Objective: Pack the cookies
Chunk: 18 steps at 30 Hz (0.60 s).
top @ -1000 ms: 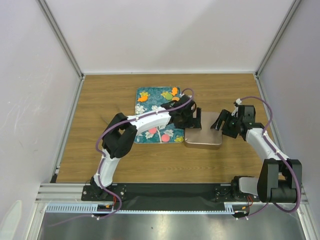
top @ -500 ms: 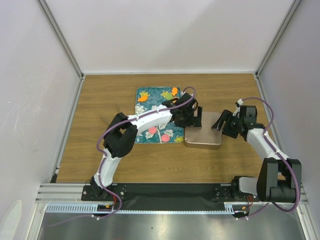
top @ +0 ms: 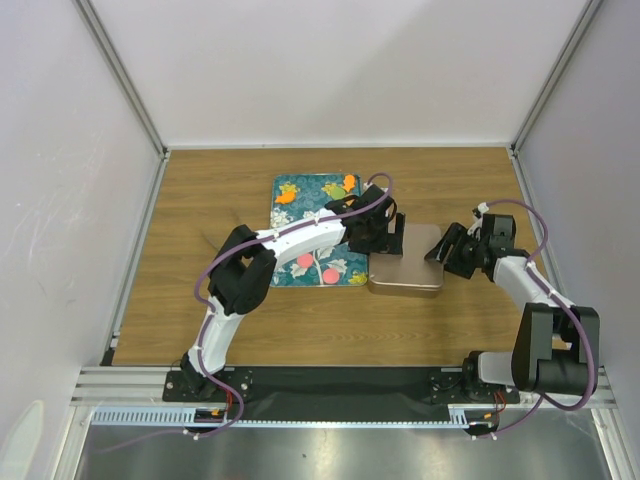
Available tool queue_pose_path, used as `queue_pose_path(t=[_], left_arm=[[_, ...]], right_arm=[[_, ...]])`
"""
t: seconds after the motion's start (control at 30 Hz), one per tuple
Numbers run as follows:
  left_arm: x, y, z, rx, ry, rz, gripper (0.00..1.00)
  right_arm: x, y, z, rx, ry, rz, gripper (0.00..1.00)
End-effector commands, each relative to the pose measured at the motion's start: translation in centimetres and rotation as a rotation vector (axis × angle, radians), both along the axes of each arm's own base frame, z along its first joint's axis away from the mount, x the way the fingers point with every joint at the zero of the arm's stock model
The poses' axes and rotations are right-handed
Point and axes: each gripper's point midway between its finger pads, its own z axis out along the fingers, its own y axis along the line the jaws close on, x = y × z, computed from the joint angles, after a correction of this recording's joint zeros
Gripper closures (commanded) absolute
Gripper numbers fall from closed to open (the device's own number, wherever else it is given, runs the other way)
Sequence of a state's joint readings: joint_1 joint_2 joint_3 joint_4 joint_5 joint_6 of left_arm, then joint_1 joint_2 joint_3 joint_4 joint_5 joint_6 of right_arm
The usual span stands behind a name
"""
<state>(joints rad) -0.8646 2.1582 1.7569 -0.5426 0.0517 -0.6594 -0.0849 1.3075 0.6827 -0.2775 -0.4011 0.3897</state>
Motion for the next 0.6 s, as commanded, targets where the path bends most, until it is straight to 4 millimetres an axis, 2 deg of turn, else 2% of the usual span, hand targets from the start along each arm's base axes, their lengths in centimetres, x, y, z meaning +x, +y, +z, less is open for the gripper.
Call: queue_pose_path(t=[0.0,0.2,0.43,0.57], left_arm=[[1.2,-0.4,2.8,-0.040,-0.063,-0.013,0.00],[1.9,0.2,3.7,-0.062,-0.073,-0.008,0.00],[1.7,0.7,2.3,-0.064,-0.041,0.011,0.00],[1.3,0.4,1.3,-0.093,-0.013,0.038,0.00]], right_arm=[[-0.3,-0.4,-1.3,0.000,0.035,-0.016,0.36],[-0.2,-0.5,-1.2,0.012,0.027,-0.019,0.37],[-0.1,-0.4,-1.7,0.011,0.040,-0.016,0.37],[0.0,-0.4,-2.5,0.010,0.061,-0.022,0.42]])
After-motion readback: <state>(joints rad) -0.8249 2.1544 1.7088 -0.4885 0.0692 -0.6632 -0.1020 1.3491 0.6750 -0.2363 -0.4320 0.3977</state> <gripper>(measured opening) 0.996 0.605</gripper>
